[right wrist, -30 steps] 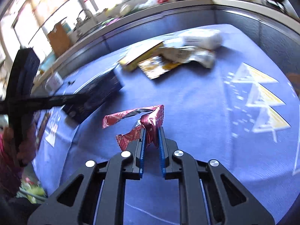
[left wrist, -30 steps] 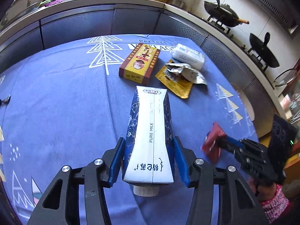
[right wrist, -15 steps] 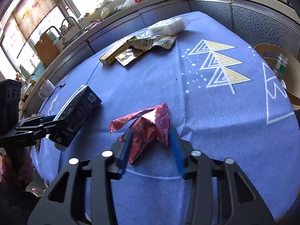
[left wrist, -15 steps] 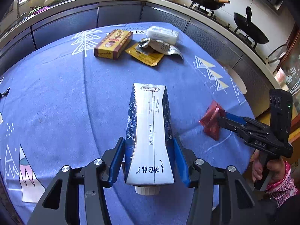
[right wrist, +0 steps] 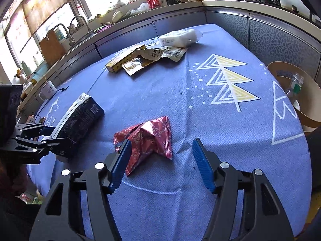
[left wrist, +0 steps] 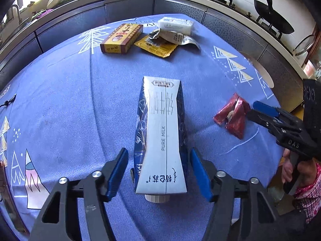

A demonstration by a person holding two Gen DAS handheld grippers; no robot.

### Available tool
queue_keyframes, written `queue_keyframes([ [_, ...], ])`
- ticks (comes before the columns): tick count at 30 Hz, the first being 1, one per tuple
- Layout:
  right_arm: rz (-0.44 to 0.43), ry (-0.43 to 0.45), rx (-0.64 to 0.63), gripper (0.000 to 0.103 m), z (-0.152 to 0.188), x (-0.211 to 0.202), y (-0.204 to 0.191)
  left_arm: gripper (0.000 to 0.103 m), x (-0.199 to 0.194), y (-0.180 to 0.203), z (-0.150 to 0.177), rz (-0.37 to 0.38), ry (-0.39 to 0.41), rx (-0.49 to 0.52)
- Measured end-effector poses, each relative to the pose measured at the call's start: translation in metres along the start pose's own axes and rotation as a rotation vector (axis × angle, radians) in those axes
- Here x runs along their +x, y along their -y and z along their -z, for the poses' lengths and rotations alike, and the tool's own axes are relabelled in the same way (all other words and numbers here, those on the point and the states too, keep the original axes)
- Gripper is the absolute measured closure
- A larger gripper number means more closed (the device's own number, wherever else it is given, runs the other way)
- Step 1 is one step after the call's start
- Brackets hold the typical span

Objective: Collect trash
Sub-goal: 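Carry the carton and red wrapper to the tan bin and release both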

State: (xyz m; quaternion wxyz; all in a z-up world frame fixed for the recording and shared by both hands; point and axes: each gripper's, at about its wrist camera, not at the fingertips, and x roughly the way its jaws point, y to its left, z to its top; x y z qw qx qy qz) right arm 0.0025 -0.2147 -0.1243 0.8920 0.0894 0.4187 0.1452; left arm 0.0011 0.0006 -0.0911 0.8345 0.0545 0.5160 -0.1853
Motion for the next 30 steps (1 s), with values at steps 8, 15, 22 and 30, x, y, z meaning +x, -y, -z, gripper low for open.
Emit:
queue_keyframes([
  [8, -0.065, -0.006, -0.006, 0.093, 0.003, 0.005, -0.005, 0.051, -0.004, 0.001, 0.001, 0.05, 0.005, -0.013],
  [15, -0.098, 0.143, 0.147, 0.095, -0.023, -0.032, 0.031, 0.051, -0.022, 0.016, -0.031, 0.17, 0.06, 0.006],
  [22, -0.055, 0.153, 0.302, 0.095, -0.014, -0.037, 0.088, 0.051, 0.009, 0.071, -0.088, 0.264, 0.013, 0.105],
  [30, 0.102, 0.339, 0.457, 0.095, -0.02, -0.092, 0.185, 0.051, 0.052, 0.173, -0.178, 0.361, -0.032, 0.252],
])
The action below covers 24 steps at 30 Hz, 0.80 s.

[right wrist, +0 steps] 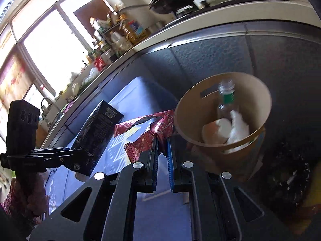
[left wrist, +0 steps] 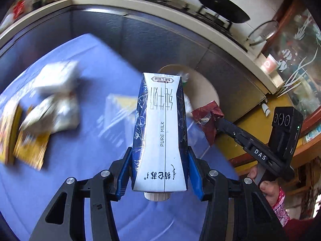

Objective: Collect trash
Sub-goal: 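Carry the carton and red wrapper to the tan bin and release both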

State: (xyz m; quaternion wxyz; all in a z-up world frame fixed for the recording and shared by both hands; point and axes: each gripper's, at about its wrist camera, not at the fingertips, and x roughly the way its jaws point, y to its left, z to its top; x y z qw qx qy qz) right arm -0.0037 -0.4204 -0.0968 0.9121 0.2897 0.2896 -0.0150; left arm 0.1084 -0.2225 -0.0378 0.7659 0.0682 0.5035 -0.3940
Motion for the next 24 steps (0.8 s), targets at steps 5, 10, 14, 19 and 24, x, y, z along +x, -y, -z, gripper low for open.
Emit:
queue_keyframes([
  [5, 0.121, 0.064, 0.082, 0.095, -0.035, 0.004, 0.058, 0.051, 0.057, 0.043, -0.068, 0.035, -0.026, 0.054],
  [10, 0.175, 0.051, 0.109, 0.094, -0.043, 0.023, 0.089, 0.051, 0.11, 0.062, -0.098, -0.02, -0.06, 0.096],
  [14, 0.192, 0.042, 0.121, 0.079, -0.043, 0.034, 0.1, 0.05, 0.137, 0.067, -0.107, -0.049, -0.085, 0.085],
  [19, 0.185, 0.075, 0.124, 0.067, -0.046, 0.031, 0.099, 0.025, 0.133, 0.062, -0.109, -0.08, -0.035, 0.031],
  [24, 0.152, 0.128, 0.118, 0.063, -0.051, 0.012, 0.081, 0.028, 0.092, 0.055, -0.108, -0.015, 0.056, -0.017],
])
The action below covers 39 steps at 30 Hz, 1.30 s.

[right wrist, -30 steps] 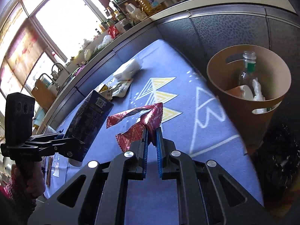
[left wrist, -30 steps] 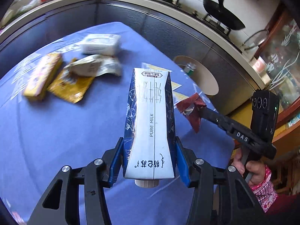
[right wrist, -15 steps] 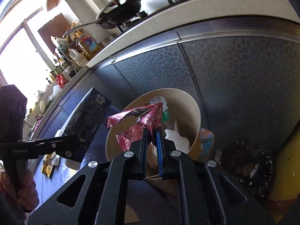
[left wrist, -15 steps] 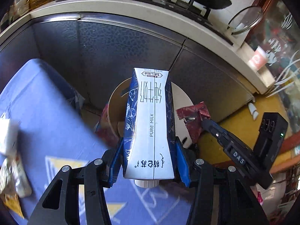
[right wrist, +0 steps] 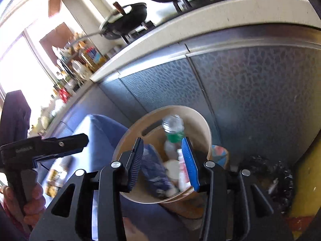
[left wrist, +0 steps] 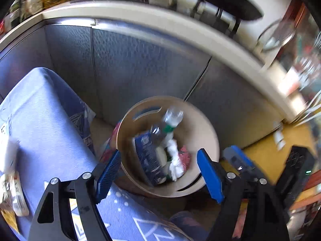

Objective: Collect trash
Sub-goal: 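Carry the carton and red wrapper to the tan bin and release both, then move both open tools back over the table toward the remaining trash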

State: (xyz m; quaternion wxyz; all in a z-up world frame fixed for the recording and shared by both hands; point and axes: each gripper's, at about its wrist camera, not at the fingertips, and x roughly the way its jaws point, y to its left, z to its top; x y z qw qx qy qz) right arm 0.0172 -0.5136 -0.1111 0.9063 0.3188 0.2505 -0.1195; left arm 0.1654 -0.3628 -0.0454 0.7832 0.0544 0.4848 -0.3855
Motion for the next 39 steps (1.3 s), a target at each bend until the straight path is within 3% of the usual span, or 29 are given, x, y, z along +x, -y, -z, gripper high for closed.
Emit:
queue_keyframes([
  [3, -0.053, 0.005, -0.015, 0.063, -0.001, -0.006, -0.019, 0.03, -0.034, -0.007, 0.012, 0.051, 0.058, -0.02],
  [6, -0.123, -0.038, -0.027, 0.063, 0.002, -0.001, -0.042, 0.03, -0.066, -0.021, 0.038, 0.055, 0.104, -0.008],
  [12, -0.224, -0.174, -0.072, 0.063, 0.024, 0.029, -0.096, 0.03, -0.125, -0.097, 0.106, -0.035, 0.159, -0.074],
  [18, -0.331, -0.321, -0.124, 0.063, 0.064, 0.063, -0.173, 0.03, -0.193, -0.206, 0.182, -0.258, 0.2, -0.278],
  [21, -0.363, -0.388, -0.182, 0.063, 0.091, 0.076, -0.219, 0.03, -0.216, -0.25, 0.214, -0.451, 0.188, -0.34],
  [23, -0.392, -0.425, -0.198, 0.063, 0.11, 0.08, -0.243, 0.03, -0.23, -0.268, 0.231, -0.54, 0.195, -0.374],
  [27, -0.43, -0.476, -0.26, 0.063, 0.146, 0.074, -0.288, 0.03, -0.248, -0.283, 0.256, -0.622, 0.219, -0.426],
  [31, -0.439, -0.494, -0.34, 0.063, 0.175, 0.051, -0.318, 0.029, -0.259, -0.286, 0.269, -0.626, 0.242, -0.429],
  [33, -0.431, -0.484, -0.37, 0.062, 0.184, 0.038, -0.325, 0.029, -0.26, -0.281, 0.272, -0.622, 0.259, -0.421],
  [39, -0.393, -0.434, -0.392, 0.048, 0.195, -0.002, -0.321, 0.029, -0.276, -0.269, 0.28, -0.637, 0.315, -0.39],
])
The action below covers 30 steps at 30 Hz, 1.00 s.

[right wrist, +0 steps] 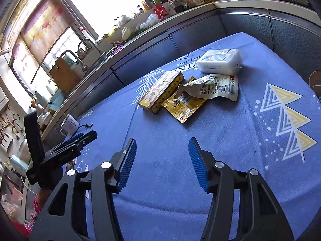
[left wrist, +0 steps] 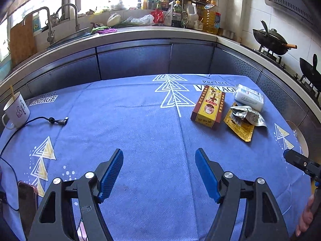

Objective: Collect trash
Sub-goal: 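Move both open tools back over the table toward the remaining trash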

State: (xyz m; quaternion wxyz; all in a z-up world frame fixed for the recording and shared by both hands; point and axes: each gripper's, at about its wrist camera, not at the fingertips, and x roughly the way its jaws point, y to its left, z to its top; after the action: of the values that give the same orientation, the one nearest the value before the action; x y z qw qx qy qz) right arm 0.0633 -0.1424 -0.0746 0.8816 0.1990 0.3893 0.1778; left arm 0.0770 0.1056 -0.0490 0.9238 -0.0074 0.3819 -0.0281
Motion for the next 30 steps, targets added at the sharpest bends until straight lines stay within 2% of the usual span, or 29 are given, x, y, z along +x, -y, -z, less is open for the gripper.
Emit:
queue_keyframes([
  [10, 0.0, -0.009, 0.014, 0.048, 0.009, -0.02, -0.009, 0.028, -0.029, -0.015, 0.011, -0.031, 0.053, -0.014],
  [22, -0.073, -0.026, -0.027, 0.048, 0.038, -0.04, -0.044, 0.026, -0.087, -0.031, 0.032, -0.101, 0.137, -0.015],
  [30, -0.112, -0.018, -0.072, 0.048, 0.058, -0.066, -0.062, 0.024, -0.128, -0.045, 0.056, -0.132, 0.168, -0.07],
])
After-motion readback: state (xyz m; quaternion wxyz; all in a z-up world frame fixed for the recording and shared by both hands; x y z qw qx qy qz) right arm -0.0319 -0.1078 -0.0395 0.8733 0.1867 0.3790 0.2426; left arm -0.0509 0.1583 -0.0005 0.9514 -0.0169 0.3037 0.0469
